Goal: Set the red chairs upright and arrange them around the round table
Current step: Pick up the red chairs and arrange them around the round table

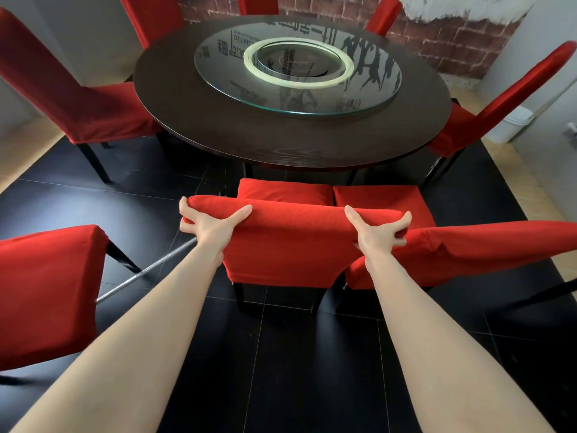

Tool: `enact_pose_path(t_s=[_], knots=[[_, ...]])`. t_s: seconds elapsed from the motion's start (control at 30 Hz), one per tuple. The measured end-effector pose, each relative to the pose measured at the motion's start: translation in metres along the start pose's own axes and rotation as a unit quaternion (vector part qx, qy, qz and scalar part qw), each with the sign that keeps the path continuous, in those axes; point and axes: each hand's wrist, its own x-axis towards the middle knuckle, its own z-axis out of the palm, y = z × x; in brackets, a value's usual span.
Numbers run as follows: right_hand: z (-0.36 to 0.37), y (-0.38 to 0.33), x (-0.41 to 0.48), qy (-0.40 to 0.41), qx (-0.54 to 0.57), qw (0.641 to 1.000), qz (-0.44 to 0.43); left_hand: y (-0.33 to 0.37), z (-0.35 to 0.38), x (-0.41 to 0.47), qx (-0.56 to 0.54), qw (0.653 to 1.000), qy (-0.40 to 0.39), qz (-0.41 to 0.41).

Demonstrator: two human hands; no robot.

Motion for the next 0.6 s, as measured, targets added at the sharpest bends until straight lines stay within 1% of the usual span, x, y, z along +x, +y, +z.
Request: enact_pose_path(t_s=[0.6], knots=[[0.017,-0.013,0.036,0.009,-0.016,1.0,-0.007,0.011,0.024,0.027,0.001,1.0,0.012,0.005]])
